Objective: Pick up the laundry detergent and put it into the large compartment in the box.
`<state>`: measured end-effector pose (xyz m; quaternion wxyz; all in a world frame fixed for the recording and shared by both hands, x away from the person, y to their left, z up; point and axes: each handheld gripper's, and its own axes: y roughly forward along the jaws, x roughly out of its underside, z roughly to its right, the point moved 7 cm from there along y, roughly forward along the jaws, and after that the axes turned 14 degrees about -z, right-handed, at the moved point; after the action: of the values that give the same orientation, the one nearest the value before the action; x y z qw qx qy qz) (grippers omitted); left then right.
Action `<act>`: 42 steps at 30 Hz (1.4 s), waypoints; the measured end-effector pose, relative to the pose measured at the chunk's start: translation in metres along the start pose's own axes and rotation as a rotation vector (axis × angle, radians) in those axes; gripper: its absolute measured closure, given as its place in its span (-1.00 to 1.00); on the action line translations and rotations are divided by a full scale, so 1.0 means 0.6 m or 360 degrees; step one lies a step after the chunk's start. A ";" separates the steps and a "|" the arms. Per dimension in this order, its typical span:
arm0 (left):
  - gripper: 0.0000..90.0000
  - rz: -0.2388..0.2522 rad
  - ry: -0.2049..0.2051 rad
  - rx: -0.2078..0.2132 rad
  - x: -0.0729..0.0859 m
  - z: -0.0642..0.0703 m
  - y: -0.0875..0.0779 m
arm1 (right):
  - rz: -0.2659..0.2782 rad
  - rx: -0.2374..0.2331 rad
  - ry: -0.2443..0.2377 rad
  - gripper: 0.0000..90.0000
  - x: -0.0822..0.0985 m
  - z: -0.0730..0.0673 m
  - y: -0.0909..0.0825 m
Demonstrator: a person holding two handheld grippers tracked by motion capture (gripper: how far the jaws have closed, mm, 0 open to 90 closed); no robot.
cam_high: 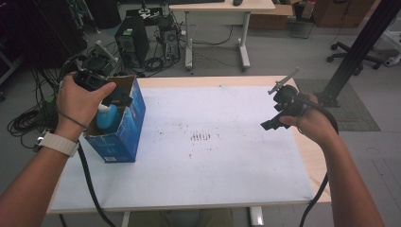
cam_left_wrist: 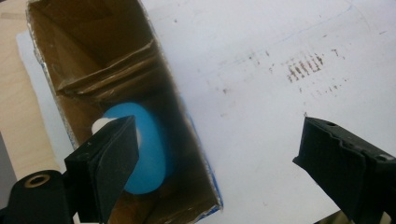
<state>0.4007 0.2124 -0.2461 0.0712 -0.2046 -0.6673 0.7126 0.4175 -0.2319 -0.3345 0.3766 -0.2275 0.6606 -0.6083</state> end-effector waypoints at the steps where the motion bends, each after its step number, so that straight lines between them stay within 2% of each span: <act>1: -0.72 0.0002 0.0008 0.0002 0.000 0.002 0.000 | 0.0003 -0.0001 0.0002 -0.78 0.000 0.000 0.000; 24: -0.72 -0.0012 0.0211 0.0028 0.002 0.051 -0.004 | -0.0002 -0.0003 0.0002 -0.78 -0.003 -0.004 0.000; 35: -0.73 -0.0016 0.0343 0.0066 0.005 0.078 -0.002 | -0.0003 -0.0006 -0.0002 -0.78 -0.006 -0.004 0.002; 42: -0.75 -0.0013 0.0453 0.0083 0.006 0.102 -0.002 | -0.0002 -0.0013 0.0003 -0.78 -0.006 -0.006 0.003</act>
<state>0.3738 0.1574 -0.2440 0.1734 -0.2991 -0.6325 0.6932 0.4170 -0.2266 -0.3358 0.3747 -0.2290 0.6631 -0.6061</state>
